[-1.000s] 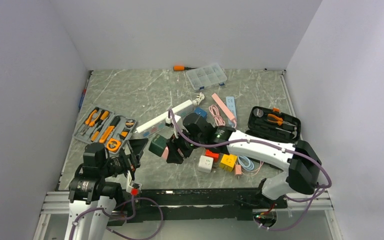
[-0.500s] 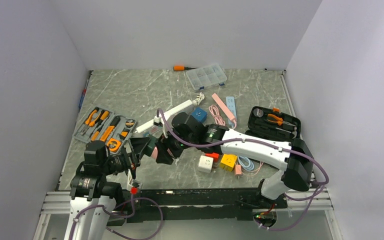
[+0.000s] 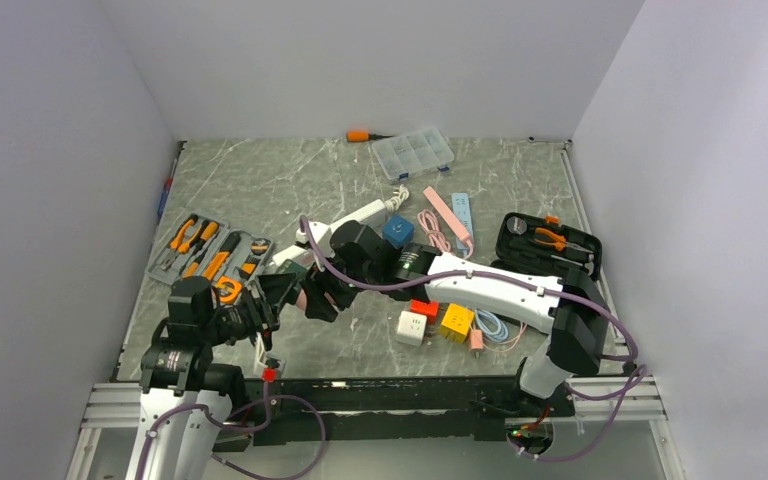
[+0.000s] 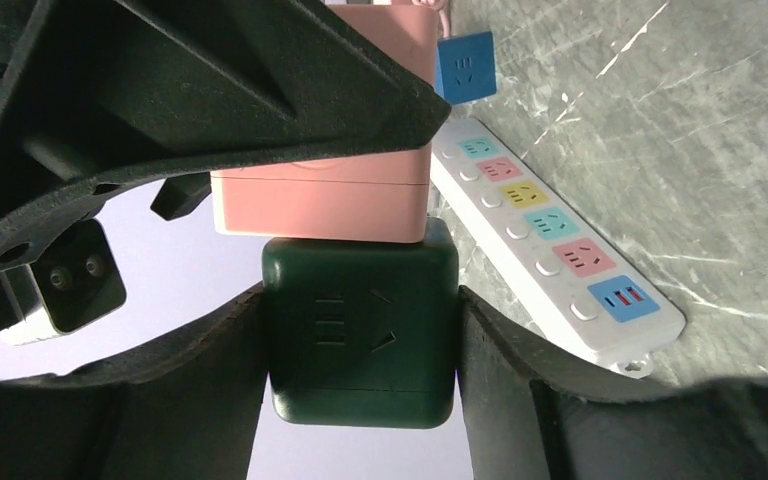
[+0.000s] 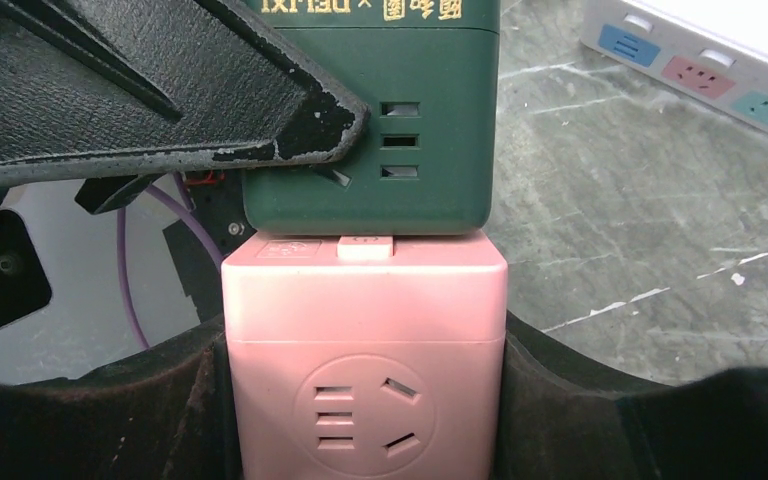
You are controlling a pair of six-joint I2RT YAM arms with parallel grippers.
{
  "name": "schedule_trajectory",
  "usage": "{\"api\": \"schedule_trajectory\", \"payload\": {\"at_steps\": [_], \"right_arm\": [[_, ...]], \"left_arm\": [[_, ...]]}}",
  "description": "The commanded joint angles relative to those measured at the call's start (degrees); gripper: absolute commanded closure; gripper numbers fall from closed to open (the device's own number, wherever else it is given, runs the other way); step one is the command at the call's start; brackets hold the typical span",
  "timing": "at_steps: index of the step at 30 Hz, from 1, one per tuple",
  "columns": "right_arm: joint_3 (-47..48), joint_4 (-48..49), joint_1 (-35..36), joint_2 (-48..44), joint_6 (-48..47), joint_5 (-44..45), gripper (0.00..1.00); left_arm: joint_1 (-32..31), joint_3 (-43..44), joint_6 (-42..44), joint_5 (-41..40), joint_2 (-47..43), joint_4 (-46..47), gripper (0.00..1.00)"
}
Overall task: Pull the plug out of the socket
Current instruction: Remove the plug from the socket.
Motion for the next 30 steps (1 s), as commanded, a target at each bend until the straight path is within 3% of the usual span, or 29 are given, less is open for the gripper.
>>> {"api": "schedule_trajectory", "payload": {"at_steps": [1, 9, 18, 22, 30], "right_arm": [[4.9, 3.7, 0.3, 0.9, -1.5, -0.2, 1.00], [7.0, 4.4, 0.7, 3.0, -1.8, -1.4, 1.00], [7.2, 4.4, 1.0, 3.5, -2.3, -2.4, 1.00], [6.8, 5.1, 1.0, 3.6, -2.2, -2.5, 1.00], [0.0, 7.6, 0.9, 0.4, -0.9, -1.7, 1.00]], "left_arm": [[0.0, 1.3, 1.7, 1.8, 0.7, 1.8, 0.35], [-0.5, 1.4, -1.4, 0.2, 2.2, 4.6, 0.22], [-0.9, 1.5, -1.0, -0.7, 3.7, 5.3, 0.24], [-2.0, 2.1, -2.5, -2.7, 5.2, 6.3, 0.36], [-2.5, 2.3, -6.0, -6.5, 6.5, 8.4, 0.82]]}}
